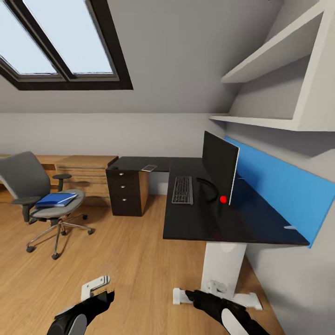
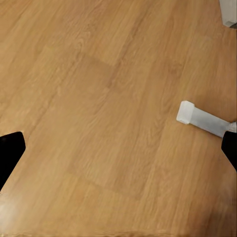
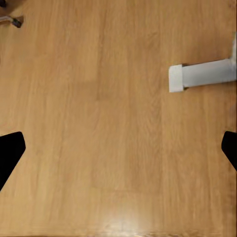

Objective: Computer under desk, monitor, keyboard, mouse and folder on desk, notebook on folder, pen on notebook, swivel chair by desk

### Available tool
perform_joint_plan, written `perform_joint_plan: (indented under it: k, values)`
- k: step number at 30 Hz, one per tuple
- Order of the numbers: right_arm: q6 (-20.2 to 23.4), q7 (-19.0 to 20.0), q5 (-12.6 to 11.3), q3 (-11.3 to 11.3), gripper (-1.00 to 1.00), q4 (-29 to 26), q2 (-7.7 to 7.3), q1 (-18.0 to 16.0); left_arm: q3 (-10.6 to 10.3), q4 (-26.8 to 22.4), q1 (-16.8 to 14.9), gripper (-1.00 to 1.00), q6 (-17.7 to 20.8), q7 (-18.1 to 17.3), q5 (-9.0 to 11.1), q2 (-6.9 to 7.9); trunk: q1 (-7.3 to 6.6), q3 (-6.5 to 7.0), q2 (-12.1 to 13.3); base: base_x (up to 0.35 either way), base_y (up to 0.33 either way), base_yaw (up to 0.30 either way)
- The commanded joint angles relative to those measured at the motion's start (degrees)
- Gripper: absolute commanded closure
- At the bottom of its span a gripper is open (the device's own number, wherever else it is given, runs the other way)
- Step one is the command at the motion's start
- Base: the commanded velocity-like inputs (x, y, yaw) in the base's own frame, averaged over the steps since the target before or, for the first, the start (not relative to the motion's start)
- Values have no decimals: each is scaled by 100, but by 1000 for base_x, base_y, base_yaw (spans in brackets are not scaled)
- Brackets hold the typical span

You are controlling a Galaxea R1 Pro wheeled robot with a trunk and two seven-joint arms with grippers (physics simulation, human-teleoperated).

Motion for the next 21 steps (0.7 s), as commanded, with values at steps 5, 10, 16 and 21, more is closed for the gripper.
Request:
perform_joint_plan:
  k: [5, 10, 16, 21]
  values:
    - [-284, -1038, 6, 815, -100, 306, -3, 36, 0, 551, -6, -100, -233, 40, 54, 5, -111, 84, 198, 0, 0, 0]
    - [-1058, -1566, 25, 1824, -100, 764, -7, 51, -2, 1339, -5, -100, -1076, 32, -70, 53, -221, 174, 399, 0, 0, 0]
    - [-1828, -1727, 16, 2579, -100, 1269, 25, 58, -43, 2344, 14, -100, -2495, 13, -669, 56, -352, 281, 639, 0, 0, 0]
    - [-2293, -1755, 25, 2790, -100, 1871, 263, 60, -62, 2951, 19, -100, -3299, -64, -1053, 70, -462, 371, 840, 0, 0, 0]
